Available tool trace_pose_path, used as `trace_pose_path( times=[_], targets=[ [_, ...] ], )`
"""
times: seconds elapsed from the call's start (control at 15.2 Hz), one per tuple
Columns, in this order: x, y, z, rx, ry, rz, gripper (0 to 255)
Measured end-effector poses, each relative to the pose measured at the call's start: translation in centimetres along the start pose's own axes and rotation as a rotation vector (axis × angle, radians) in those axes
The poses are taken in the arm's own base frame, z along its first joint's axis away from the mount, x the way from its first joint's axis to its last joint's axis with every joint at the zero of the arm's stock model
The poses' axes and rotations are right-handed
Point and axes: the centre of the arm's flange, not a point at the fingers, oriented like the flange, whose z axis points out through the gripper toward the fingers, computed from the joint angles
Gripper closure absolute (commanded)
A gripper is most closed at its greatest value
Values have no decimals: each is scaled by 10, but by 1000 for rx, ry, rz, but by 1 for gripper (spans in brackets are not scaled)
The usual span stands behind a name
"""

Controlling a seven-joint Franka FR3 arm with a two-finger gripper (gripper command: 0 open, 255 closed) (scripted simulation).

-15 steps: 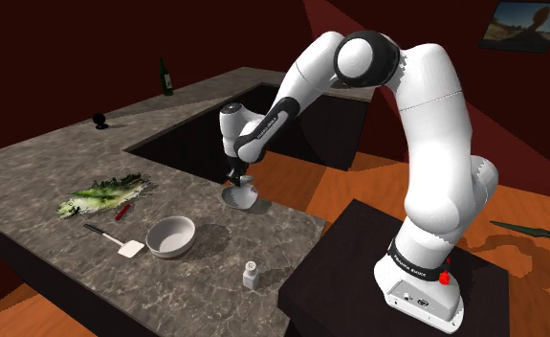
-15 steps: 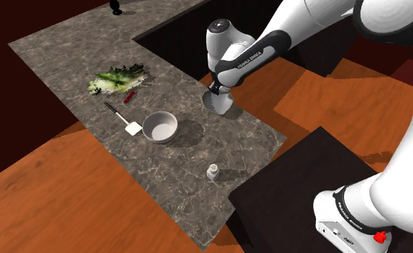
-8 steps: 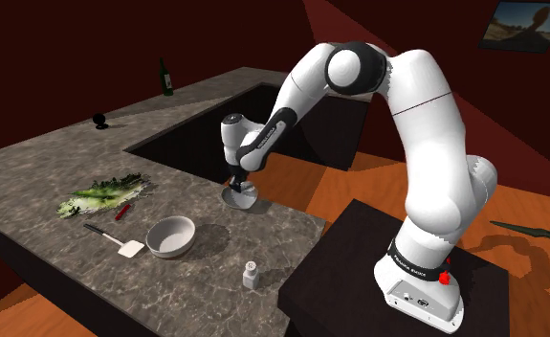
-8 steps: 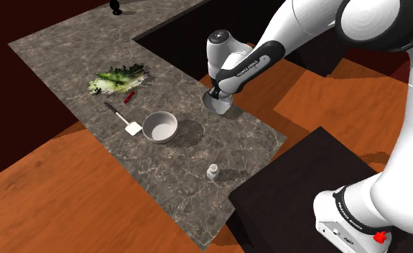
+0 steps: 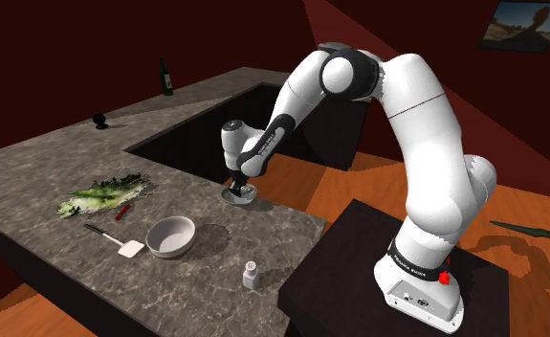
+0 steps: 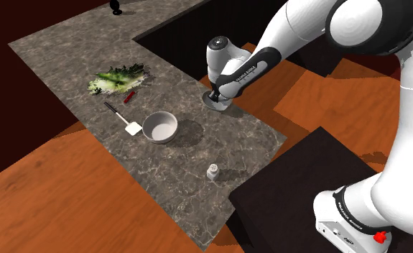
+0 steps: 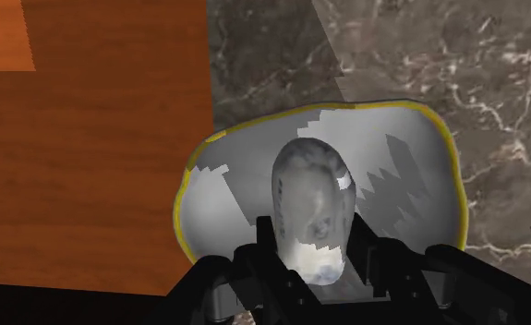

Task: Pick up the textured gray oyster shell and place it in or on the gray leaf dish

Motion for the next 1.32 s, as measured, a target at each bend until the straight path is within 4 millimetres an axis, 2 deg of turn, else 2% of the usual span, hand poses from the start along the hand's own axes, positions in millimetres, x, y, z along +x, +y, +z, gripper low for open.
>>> trace_pose_path(
  times=[0.13, 0.2, 0.59, 0.92, 1.32],
  targets=[
    [0, 0, 0, 0, 0, 0, 255],
    [0, 0, 0, 0, 0, 0, 0],
    [0, 0, 0, 0, 0, 0, 0],
    [0, -1, -45, 0, 1, 0, 0],
    [0, 0, -50, 0, 0, 0, 0]
  ],
)
